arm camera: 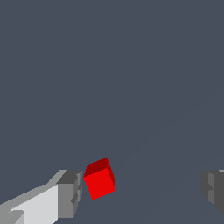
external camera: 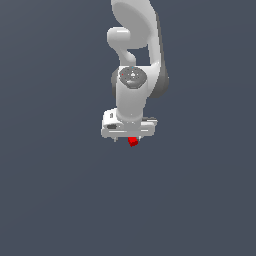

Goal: Pick up the red cube and move it to a goal position.

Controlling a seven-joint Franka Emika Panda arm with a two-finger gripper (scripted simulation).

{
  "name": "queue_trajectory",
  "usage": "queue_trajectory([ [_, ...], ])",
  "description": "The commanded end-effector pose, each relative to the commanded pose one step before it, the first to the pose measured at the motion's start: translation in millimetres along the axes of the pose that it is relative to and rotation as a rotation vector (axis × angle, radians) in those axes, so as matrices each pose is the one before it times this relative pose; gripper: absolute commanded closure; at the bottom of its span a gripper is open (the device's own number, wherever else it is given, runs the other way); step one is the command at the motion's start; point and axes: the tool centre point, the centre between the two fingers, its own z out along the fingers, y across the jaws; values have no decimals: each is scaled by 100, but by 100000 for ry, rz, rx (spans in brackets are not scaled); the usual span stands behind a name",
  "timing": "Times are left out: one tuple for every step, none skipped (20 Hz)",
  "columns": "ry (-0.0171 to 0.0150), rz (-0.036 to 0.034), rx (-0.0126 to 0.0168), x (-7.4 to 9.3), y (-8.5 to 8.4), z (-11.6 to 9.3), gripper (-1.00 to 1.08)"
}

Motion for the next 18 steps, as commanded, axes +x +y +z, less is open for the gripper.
queue_trajectory([
  [0,0,0,0,1,0,-92],
  [8,-68,6,-10,-15,19,-92],
  [17,-152,19,-32,-14,61,-92],
  [32,-289,36,-52,-43,100,-92],
  [45,-403,50,-72,-60,141,-92],
  [56,-510,63,-93,-72,182,-92],
  [70,-628,78,-114,-90,222,-92],
  [82,-740,92,-135,-105,263,-92],
  [95,-856,107,-156,-122,303,-92],
  [107,-970,121,-176,-138,344,-92],
  [120,-1088,136,-197,-155,385,-92],
  [133,-1199,150,-218,-169,427,-92],
  [146,-1321,165,-238,-188,468,-92],
  [159,-1433,180,-259,-203,510,-92],
  [172,-1551,195,-279,-219,551,-92],
  [185,-1668,211,-300,-236,593,-92],
  [198,-1786,227,-320,-252,636,-92],
  [210,-1903,242,-339,-267,679,-92],
])
